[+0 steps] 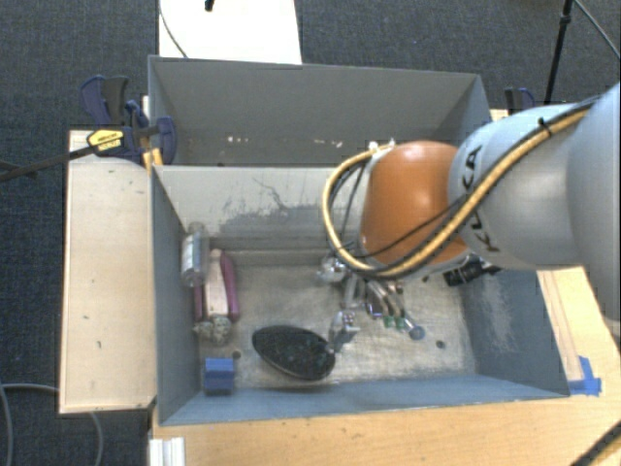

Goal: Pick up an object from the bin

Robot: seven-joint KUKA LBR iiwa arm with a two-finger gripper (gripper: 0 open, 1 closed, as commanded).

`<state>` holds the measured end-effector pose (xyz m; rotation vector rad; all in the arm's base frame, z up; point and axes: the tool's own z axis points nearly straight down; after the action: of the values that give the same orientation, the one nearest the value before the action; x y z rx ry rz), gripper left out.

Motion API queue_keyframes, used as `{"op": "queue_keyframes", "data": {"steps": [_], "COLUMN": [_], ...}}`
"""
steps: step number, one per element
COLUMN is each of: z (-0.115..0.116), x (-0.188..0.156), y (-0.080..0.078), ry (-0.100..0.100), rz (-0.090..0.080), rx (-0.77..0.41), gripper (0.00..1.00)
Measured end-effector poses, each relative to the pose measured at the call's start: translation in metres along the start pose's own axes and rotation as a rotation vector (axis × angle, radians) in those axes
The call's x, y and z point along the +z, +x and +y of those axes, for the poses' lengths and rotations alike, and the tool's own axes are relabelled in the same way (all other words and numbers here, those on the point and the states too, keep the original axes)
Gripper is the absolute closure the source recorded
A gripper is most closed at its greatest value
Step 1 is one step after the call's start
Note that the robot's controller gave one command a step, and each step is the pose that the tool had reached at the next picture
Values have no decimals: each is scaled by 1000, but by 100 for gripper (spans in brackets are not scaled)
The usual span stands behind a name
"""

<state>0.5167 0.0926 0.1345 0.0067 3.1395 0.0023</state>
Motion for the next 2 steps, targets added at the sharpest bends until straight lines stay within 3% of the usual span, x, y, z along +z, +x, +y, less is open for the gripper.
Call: {"op": "queue_keyframes", "data": {"steps": [1, 2], "z": [55, 53], "x": [64, 61], "y": [32, 31], "ry": [-2, -2], "rz": [-6, -7], "rx": [-8, -3], "gripper": [0, 100]}}
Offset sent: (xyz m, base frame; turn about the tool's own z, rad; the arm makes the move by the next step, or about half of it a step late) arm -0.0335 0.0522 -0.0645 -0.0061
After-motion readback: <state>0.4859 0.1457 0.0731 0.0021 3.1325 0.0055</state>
